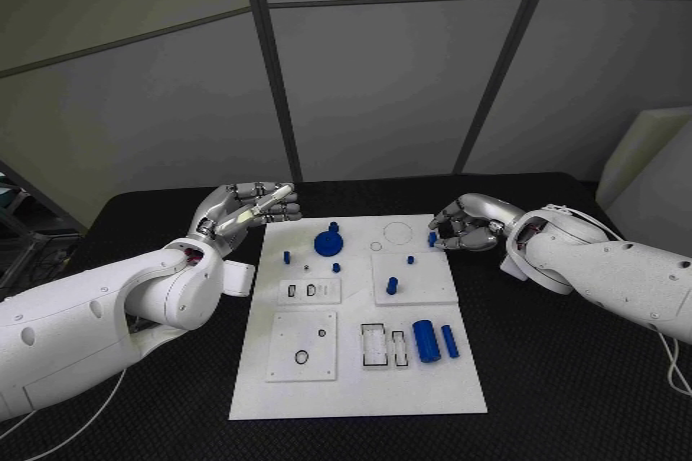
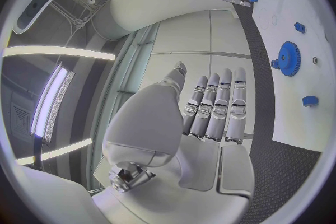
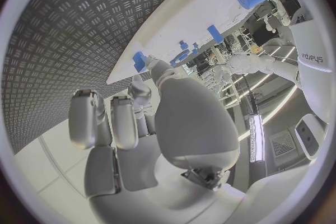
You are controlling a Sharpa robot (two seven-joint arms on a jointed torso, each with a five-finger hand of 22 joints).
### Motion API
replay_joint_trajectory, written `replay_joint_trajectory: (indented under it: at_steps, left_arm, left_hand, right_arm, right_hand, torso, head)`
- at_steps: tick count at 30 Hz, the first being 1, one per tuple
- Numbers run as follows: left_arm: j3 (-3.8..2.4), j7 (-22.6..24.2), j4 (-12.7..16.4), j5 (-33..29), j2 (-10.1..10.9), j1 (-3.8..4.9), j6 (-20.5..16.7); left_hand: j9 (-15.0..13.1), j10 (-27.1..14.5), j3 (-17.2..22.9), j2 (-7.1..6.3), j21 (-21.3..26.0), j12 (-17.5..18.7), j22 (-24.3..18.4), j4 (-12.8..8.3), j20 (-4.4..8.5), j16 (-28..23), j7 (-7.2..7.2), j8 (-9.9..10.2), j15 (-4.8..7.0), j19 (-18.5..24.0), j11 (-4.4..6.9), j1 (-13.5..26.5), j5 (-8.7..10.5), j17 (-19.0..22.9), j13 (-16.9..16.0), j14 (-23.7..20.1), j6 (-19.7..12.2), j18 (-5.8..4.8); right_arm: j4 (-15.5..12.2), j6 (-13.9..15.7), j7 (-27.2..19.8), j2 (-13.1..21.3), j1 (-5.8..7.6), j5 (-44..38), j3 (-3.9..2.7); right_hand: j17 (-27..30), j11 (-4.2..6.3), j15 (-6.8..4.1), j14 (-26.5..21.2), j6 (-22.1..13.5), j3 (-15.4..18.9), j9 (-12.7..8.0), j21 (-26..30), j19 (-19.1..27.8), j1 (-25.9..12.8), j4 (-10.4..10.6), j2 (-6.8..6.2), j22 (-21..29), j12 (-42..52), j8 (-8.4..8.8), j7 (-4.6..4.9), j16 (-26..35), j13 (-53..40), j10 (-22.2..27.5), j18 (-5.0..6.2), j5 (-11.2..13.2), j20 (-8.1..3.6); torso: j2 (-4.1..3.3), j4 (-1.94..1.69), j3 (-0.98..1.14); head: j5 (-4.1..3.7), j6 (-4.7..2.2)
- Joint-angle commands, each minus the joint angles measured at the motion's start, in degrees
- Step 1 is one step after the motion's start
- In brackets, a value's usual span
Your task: Assemble the parts on the task board
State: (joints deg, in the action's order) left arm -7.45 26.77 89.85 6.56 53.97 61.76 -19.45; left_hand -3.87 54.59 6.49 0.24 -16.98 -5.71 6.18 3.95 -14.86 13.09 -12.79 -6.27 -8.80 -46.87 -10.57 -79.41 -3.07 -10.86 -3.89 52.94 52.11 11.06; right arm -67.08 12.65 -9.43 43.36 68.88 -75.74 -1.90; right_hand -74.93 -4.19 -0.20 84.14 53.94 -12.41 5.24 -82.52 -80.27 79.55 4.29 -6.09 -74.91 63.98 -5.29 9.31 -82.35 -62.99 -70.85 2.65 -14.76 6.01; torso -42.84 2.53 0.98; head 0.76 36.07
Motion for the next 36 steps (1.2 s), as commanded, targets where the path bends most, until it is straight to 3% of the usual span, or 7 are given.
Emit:
replay_joint_trajectory:
  at_steps: [1,27,36]
  left_arm:
    - [-0.04,0.8,0.0,0.3,0.0,0.07,0.7]
    - [-0.04,0.7,0.1,0.3,0.0,0.07,0.7]
    - [-0.04,0.6,0.1,0.3,0.0,0.06,0.7]
  left_hand:
    - [0.0,0.1,0.1,0.45,0.2,0.3,-0.1,-0.3,-0.11,-0.2,-0.22,0.2,0.1,0.2,-0.18,0.0,0.02,0.1,0.1,-0.1,0.0,-0.62]
    - [0.0,0.1,0.1,0.45,0.2,0.3,-0.1,-0.3,-0.11,-0.2,-0.22,0.2,0.1,0.2,-0.18,0.0,0.02,0.1,0.1,-0.1,0.0,-0.62]
    - [0.0,0.1,0.1,0.45,0.2,0.3,-0.1,-0.3,-0.11,-0.2,-0.22,0.2,0.1,0.2,-0.18,0.0,0.02,0.1,0.1,-0.1,0.0,-0.62]
  right_arm:
    - [0.2,-0.9,0.3,-0.2,0.06,-0.8,-0.03]
    - [1.5,-3.2,1.3,-1.4,-0.43,-1.1,-0.03]
    - [1.5,-1.0,1.1,-1.6,-0.44,-1.1,-0.03]
  right_hand:
    - [-1.2,0.12,-0.08,3.0,0.6,0.1,0.1,-0.3,-0.6,0.2,-0.2,0.5,-0.8,0.4,-0.23,-0.05,-0.3,-0.1,-0.4,0.52,-0.1,0.0]
    - [-1.6,0.63,-0.45,3.1,3.2,0.1,0.5,-0.4,-0.9,-0.1,0.2,1.43,-1.2,0.8,-1.41,-0.67,-0.4,-0.5,-0.9,0.46,-0.3,-0.27]
    - [-1.8,1.43,-1.08,3.1,5.7,-0.5,0.9,-0.7,-1.2,0.2,0.3,2.89,-1.7,1.5,-2.85,-1.66,-0.4,-1.1,-1.6,0.36,-0.6,-0.78]
  torso:
    - [0.01,-0.01,0.02]
    - [0.02,0.08,0.1]
    - [0.04,0.0,0.11]
  head:
    - [-0.01,0.05]
    - [0.22,0.75]
    - [0.16,0.9]
